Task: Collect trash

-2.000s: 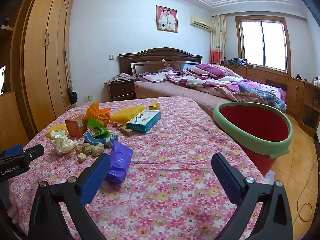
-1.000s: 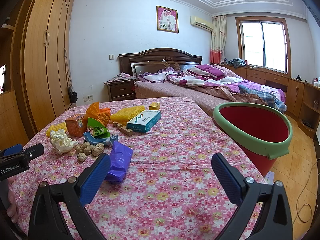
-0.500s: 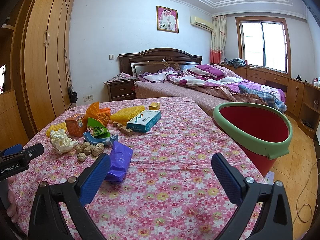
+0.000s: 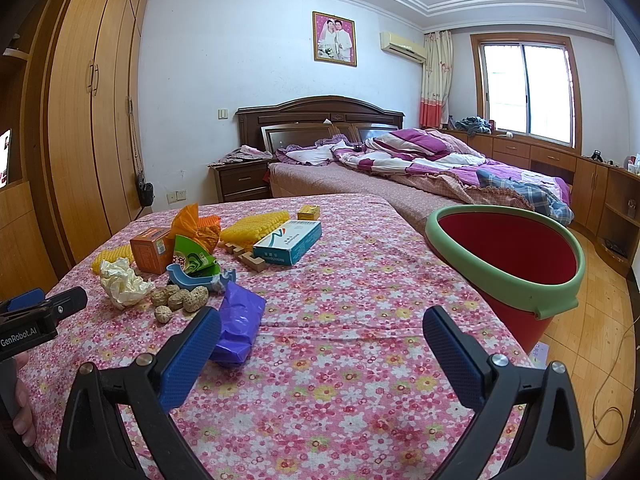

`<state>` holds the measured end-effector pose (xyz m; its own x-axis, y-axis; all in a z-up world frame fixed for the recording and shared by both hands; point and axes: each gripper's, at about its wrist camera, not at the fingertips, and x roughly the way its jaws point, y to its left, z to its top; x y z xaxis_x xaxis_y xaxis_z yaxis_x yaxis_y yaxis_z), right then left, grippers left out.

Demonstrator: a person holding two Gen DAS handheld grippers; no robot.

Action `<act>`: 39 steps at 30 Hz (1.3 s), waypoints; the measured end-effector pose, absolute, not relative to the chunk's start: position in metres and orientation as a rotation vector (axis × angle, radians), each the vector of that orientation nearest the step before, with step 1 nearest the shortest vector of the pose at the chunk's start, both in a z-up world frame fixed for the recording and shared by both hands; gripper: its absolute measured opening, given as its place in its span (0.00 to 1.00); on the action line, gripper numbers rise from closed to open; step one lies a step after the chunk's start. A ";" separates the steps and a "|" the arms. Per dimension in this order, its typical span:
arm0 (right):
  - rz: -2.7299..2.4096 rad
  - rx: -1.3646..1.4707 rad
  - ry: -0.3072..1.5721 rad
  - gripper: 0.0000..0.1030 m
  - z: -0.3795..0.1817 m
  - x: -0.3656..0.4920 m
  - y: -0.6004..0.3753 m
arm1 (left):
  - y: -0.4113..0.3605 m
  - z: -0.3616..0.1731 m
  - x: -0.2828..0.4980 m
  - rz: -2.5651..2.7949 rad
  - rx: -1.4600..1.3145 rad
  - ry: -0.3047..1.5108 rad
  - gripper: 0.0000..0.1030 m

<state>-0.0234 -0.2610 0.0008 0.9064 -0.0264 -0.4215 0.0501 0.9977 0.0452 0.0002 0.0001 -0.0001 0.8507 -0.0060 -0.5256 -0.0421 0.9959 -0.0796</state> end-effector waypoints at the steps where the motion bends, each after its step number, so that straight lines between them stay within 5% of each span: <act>1: -0.039 0.055 0.434 1.00 0.001 -0.023 -0.261 | 0.000 0.000 0.000 0.019 -0.090 0.553 0.96; 39: -0.038 0.059 0.444 1.00 -0.001 -0.022 -0.261 | -0.003 -0.006 0.004 0.020 -0.089 0.576 0.96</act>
<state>-0.0223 -0.2613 -0.0014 0.9026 -0.0242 -0.4299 0.0499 0.9976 0.0486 0.0036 -0.0030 -0.0064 0.8383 -0.0059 -0.5452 -0.0438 0.9960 -0.0780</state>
